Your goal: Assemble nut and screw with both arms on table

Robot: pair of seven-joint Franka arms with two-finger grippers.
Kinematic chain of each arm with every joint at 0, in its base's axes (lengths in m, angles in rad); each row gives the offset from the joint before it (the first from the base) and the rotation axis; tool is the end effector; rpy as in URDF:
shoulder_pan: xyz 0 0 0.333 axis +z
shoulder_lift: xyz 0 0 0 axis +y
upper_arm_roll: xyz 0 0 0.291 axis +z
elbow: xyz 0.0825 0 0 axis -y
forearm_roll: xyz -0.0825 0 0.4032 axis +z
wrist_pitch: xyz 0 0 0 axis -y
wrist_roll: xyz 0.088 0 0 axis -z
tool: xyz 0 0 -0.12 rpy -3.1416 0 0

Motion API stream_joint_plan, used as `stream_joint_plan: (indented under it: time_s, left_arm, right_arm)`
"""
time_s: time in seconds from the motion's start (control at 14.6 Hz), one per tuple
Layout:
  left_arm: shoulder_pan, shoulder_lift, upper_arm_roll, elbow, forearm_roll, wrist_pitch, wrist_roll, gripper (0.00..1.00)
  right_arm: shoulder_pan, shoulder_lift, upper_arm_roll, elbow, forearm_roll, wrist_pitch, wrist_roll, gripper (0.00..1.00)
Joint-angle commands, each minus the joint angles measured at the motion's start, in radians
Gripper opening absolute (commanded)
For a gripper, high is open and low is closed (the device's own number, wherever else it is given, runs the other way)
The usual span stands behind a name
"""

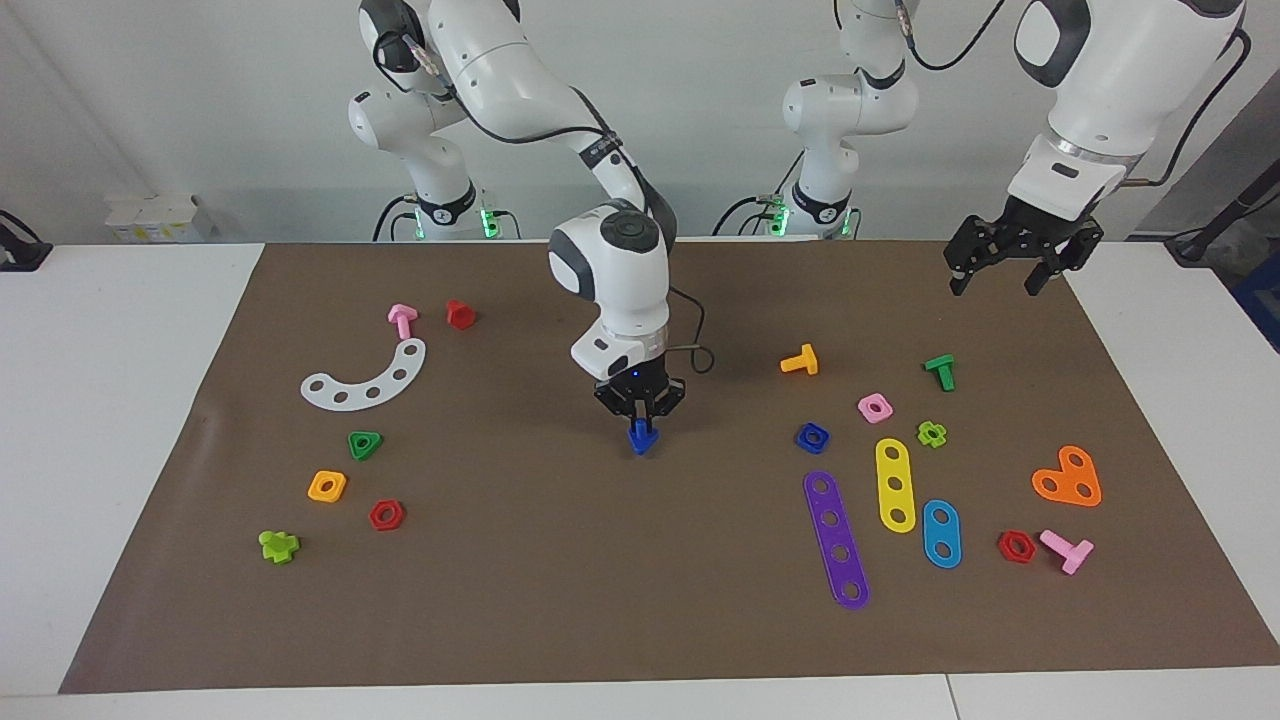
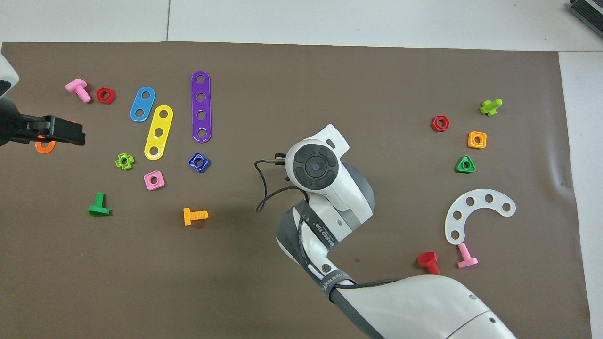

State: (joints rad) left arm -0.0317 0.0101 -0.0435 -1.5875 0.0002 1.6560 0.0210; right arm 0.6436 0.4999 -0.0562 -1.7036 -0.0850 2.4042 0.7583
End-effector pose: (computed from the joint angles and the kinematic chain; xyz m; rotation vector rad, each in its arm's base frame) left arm 0.5839 -0.0439 0.5802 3.1348 -0.1509 0.0916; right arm 0.5783 0.3874 0.2775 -3.0649 0.1597 -0.3278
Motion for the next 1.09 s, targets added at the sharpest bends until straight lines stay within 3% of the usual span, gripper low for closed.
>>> stream_joint_plan:
  time_s: [0.0, 0.07, 0.14, 0.21, 0.34, 0.68, 1.03]
  left_arm:
    - [-0.002, -0.059, -0.009, -0.114, -0.003, 0.06, 0.004, 1.0]
    - [-0.007, -0.049, -0.01, -0.117, -0.015, 0.062, 0.004, 1.0]
    - [-0.013, -0.036, -0.01, -0.115, -0.05, 0.068, 0.004, 1.0]
    - [-0.019, -0.007, -0.01, -0.114, -0.066, 0.083, 0.005, 0.99]
    - [-0.046, 0.043, -0.013, -0.111, -0.083, 0.119, 0.043, 0.98]
    - [-0.105, 0.151, -0.013, -0.124, -0.129, 0.278, 0.164, 0.95]
    - [-0.118, 0.198, -0.013, -0.209, -0.129, 0.401, 0.307, 0.94]
  right_arm:
    - [-0.001, 0.017, -0.001, 0.022, -0.027, 0.012, 0.026, 0.0]
    - [-0.001, 0.023, -0.001, 0.019, -0.027, 0.018, 0.026, 0.0]
    - [-0.001, 0.023, -0.001, 0.019, -0.029, 0.016, 0.024, 0.23]
    - [0.001, 0.022, -0.002, 0.021, -0.027, 0.009, 0.026, 0.99]
    - [-0.015, -0.001, -0.004, 0.021, -0.027, -0.006, 0.024, 1.0]
    - [-0.117, -0.193, -0.01, 0.019, -0.025, -0.173, 0.001, 1.0]
    - [-0.307, -0.325, -0.007, 0.019, -0.009, -0.327, -0.233, 1.0]
